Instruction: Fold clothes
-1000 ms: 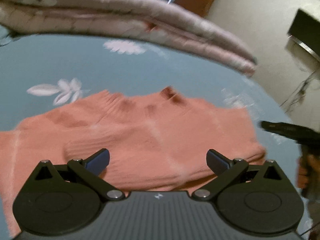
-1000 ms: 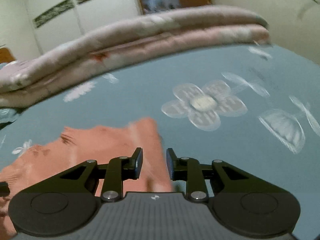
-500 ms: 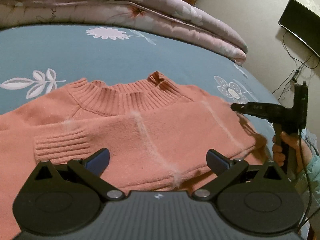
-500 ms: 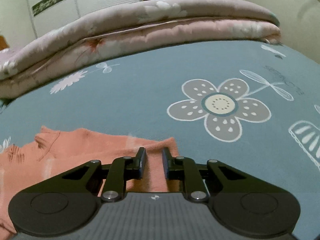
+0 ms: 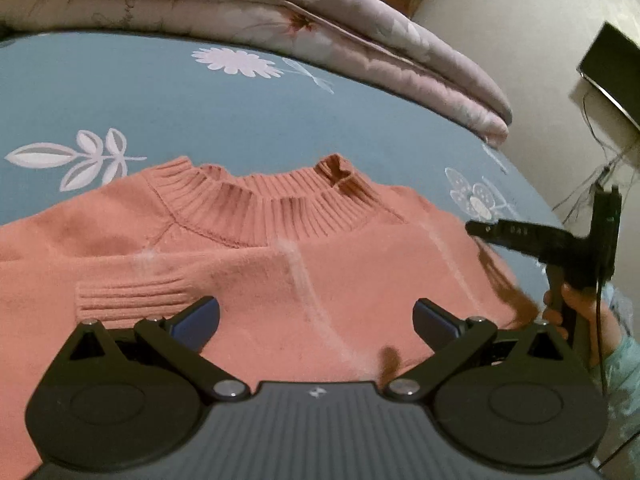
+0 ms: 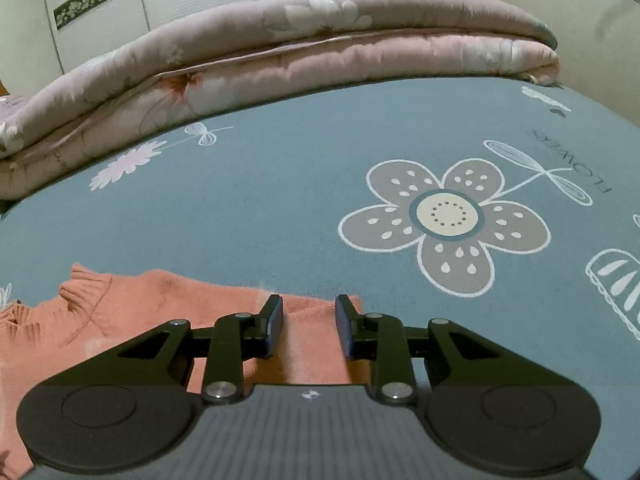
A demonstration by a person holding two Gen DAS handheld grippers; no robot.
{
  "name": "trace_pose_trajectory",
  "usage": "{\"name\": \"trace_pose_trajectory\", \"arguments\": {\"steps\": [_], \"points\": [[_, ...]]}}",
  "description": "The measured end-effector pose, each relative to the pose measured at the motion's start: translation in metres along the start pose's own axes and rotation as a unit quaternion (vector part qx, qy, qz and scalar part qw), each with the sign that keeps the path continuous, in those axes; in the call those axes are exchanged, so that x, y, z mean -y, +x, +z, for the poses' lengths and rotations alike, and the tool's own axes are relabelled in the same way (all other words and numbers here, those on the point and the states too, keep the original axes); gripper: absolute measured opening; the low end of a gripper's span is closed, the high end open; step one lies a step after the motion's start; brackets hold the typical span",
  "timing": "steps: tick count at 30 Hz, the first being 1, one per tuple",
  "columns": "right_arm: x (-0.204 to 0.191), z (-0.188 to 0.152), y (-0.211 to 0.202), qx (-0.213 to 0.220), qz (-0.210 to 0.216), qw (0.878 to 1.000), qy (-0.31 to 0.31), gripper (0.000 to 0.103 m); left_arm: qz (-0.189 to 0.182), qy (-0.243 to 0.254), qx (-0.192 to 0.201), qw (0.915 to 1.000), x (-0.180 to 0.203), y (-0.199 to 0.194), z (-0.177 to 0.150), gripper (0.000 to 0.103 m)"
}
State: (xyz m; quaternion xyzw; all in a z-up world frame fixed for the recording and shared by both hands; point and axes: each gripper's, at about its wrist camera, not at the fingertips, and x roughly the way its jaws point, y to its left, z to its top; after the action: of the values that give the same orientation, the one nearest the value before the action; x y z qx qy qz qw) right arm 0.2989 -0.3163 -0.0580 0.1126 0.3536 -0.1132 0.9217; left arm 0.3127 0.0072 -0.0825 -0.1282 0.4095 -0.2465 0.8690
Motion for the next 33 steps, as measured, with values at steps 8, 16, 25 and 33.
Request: {"name": "trace_pose_trajectory", "arguments": {"steps": [8, 16, 25, 33], "points": [[-0.036, -0.03, -0.066, 0.002, 0.078, 0.995, -0.061, 0.052, 0.02, 0.054, -0.013, 0.9982, 0.01, -0.009, -0.014, 0.102], [-0.046, -0.057, -0.062, -0.027, 0.065, 0.993, -0.095, 0.063, 0.043, 0.11, -0.016, 0.9929, 0.024, -0.012, -0.023, 0.102], [-0.081, -0.071, -0.07, -0.04, 0.082, 0.982, -0.168, 0.068, 0.019, 0.108, -0.023, 0.9937, 0.028, -0.009, -0.031, 0.102], [-0.086, -0.064, -0.082, -0.025, 0.096, 0.982, -0.16, 0.071, 0.006, 0.132, -0.002, 0.9913, 0.036, -0.029, -0.036, 0.102]]}}
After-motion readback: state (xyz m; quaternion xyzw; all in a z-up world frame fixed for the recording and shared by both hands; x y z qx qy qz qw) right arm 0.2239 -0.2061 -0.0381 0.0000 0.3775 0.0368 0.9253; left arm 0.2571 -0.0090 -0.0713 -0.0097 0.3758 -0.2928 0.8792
